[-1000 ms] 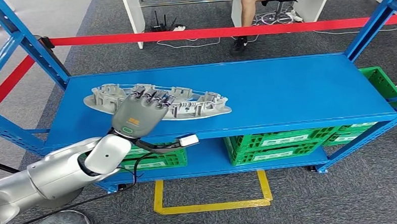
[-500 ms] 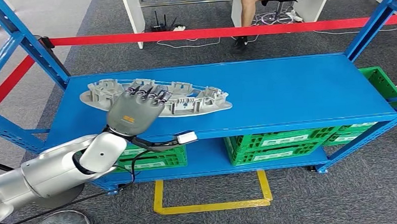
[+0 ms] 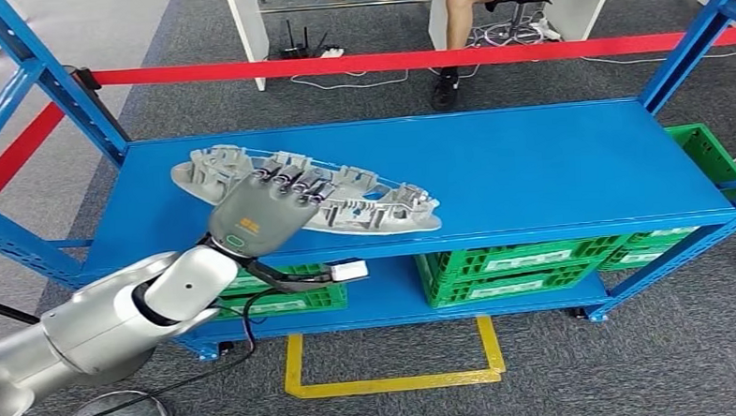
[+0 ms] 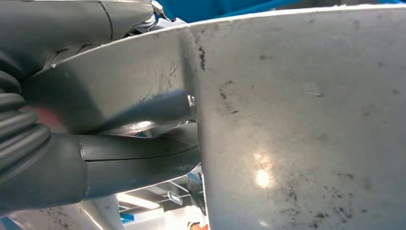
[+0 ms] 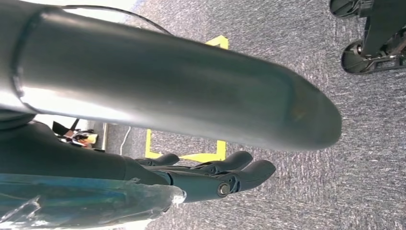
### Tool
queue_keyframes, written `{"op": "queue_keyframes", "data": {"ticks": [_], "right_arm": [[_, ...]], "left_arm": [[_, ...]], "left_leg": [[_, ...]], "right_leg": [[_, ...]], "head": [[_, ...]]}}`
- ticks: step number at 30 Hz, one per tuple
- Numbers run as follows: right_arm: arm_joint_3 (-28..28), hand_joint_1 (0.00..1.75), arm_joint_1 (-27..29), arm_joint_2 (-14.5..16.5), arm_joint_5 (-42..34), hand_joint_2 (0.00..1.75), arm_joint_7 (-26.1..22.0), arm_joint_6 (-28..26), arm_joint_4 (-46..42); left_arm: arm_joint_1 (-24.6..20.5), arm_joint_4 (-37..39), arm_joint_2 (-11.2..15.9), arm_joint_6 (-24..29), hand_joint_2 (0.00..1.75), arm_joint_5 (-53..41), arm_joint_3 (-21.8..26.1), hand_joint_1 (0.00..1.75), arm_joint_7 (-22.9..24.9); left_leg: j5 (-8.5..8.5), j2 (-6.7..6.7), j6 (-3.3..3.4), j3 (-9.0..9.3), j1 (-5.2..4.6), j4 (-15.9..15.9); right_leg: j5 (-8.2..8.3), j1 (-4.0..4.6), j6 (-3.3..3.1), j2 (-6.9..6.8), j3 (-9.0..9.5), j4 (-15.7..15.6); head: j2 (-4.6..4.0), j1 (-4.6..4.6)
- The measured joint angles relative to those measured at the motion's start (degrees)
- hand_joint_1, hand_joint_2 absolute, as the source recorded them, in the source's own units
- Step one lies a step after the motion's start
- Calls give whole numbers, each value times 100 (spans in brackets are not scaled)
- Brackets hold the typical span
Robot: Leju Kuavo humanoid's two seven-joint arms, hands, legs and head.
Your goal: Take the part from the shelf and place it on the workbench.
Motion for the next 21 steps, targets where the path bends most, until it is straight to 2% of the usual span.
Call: {"op": "queue_keyframes", "data": {"ticks": [3, 13, 21], "right_arm": [[0, 0, -1, 3, 14, 0, 0, 9, 0], [0, 0, -3, 13, 20, 0, 0, 15, 0], [1, 0, -4, 102, 44, 0, 0, 2, 0]], "left_arm": [[123, 2, -67, -39, 175, 0, 234, 175, -130], [240, -1, -128, -94, 175, -2, 357, 175, -199], [415, -20, -180, -98, 175, -9, 524, 175, -320]], "left_leg": [[0, 0, 0, 0, 0, 0], [0, 0, 0, 0, 0, 0], [-13, 0, 24, -12, -29, 28]], "right_leg": [[0, 0, 0, 0, 0, 0], [0, 0, 0, -1, 1, 0], [15, -34, 25, 0, 2, -7]], "head": [[0, -1], [0, 1], [0, -2]]}}
